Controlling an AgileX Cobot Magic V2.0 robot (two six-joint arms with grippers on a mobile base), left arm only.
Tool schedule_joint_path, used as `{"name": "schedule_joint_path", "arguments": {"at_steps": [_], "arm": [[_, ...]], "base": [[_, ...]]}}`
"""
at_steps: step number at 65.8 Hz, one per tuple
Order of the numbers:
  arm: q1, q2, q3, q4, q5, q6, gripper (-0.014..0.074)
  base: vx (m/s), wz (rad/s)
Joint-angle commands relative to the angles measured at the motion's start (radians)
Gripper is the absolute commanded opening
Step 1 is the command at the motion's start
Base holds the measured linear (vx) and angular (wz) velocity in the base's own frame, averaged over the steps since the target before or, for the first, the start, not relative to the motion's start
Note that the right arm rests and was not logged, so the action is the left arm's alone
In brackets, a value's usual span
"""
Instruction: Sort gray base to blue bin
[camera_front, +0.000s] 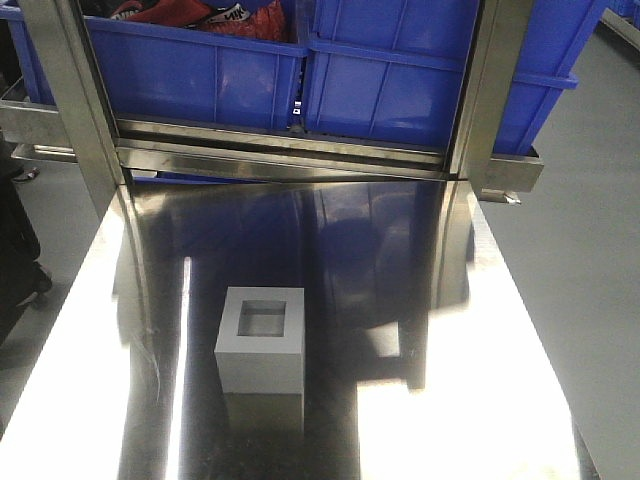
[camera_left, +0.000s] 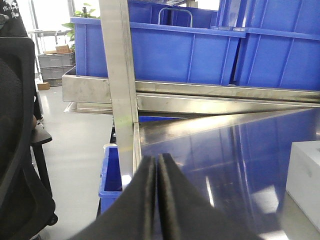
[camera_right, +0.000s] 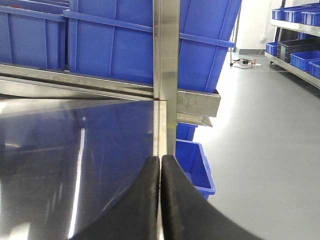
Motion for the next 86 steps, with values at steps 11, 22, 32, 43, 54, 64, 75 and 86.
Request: {"name": "schedule_joint_path", "arguments": {"at_steps": [11, 22, 32, 43, 54, 64, 75, 86], "arm": [[-0.008, -0.016, 0.029, -0.002, -0.072, -0.001, -0.0006], [-0.008, -0.016, 0.029, -0.002, -0.072, -0.001, -0.0006], [-0.008, -0.016, 0.029, -0.002, -0.072, -0.001, -0.0006], [-0.008, -0.016, 0.029, -0.002, -0.072, -0.001, -0.0006], [-0.008, -0.016, 0.029, -0.002, -0.072, -0.001, -0.0006], [-0.008, -0.016, 0.029, -0.002, -0.072, -0.001, -0.0006], [-0.008, -0.016, 0.029, -0.002, -0.076, -0.001, -0.0006], [-0.008, -0.016, 0.027, 0.0, -0.144, 0.0, -0.0006]], "base": [[0.0, 0.0], [0.0, 0.0], [0.0, 0.0], [0.0, 0.0], [0.0, 0.0], [0.0, 0.0], [0.0, 0.0], [0.0, 0.0]]}}
